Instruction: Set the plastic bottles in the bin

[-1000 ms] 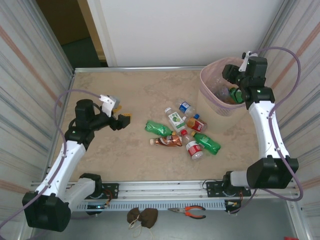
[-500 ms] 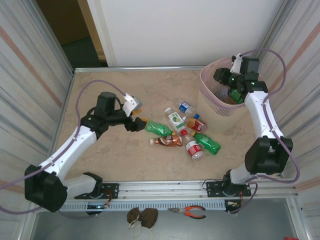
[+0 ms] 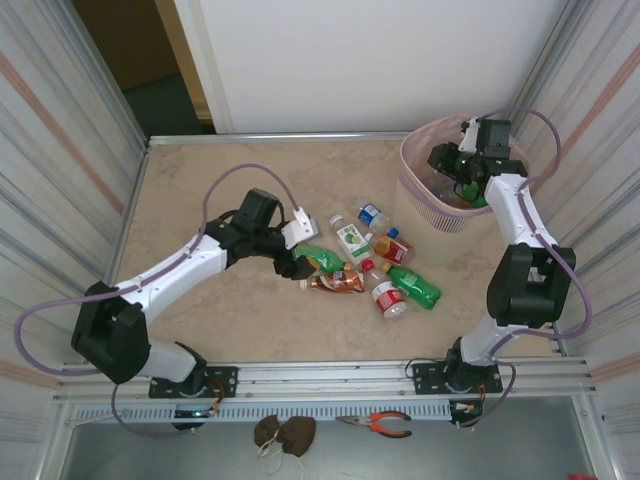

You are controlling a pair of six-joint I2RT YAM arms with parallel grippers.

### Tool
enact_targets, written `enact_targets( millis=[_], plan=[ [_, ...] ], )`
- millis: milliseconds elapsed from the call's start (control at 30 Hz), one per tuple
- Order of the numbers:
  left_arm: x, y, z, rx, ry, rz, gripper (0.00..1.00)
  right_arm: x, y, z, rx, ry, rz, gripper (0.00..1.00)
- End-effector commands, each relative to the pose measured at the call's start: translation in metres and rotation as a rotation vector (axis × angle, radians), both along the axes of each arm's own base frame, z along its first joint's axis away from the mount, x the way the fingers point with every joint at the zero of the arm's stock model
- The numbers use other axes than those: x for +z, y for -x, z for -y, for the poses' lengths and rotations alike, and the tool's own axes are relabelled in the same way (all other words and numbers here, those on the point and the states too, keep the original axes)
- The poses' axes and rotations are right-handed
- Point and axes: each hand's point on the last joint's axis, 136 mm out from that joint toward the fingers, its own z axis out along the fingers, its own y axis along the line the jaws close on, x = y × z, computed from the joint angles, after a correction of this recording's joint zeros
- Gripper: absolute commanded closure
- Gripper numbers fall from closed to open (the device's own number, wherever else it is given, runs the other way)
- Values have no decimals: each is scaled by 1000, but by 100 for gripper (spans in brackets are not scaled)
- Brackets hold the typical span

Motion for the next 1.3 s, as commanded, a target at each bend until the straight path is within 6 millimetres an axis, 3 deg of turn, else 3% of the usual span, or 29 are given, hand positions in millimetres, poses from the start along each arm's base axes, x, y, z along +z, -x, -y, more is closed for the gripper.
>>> enact_targets(
  millis=[0, 333, 667, 967, 1267],
  plan=[
    [-27, 4, -7, -22, -117, 27, 29, 10, 6, 10, -34, 16, 0, 66],
    [-78, 7, -26, -43, -333, 138, 30, 100, 38, 9, -37, 27, 167, 62],
    [-107, -2, -27, -99, -405, 208, 28, 172, 82, 7, -42, 51, 313, 61],
    [-130, 3, -18, -174, -436, 172, 30, 192, 105, 6, -47, 58, 353, 60],
    [-148, 11, -18, -224, -514, 180, 45, 193, 113, 6, -51, 59, 356, 60]
  ],
)
